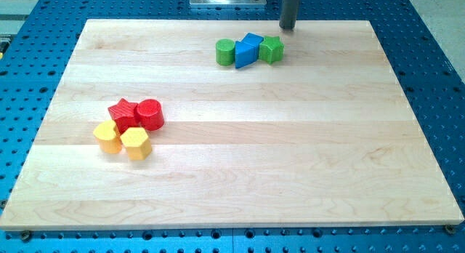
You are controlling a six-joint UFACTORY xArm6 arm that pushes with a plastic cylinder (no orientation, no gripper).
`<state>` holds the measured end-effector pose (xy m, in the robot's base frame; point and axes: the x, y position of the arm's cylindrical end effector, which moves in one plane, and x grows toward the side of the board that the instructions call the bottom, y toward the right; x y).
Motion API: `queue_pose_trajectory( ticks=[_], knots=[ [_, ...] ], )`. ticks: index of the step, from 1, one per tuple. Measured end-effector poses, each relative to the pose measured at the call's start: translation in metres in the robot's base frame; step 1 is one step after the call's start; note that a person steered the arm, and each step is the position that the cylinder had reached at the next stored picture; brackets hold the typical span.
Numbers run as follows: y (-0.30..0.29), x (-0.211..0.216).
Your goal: Move the blue cube towards the blue triangle
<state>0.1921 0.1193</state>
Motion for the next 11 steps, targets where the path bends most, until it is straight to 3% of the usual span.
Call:
queue_pose_trajectory(
  ticks=[1,3,4,5,7,9,11],
  knots=[
    [-0.006,0.000],
    [-0.101,0.030],
    [-0.115,0.033],
    [-0.080,0.074],
    [-0.051,0.068],
    [-0.049,0.034],
    [-0.045,0.059]
  ],
)
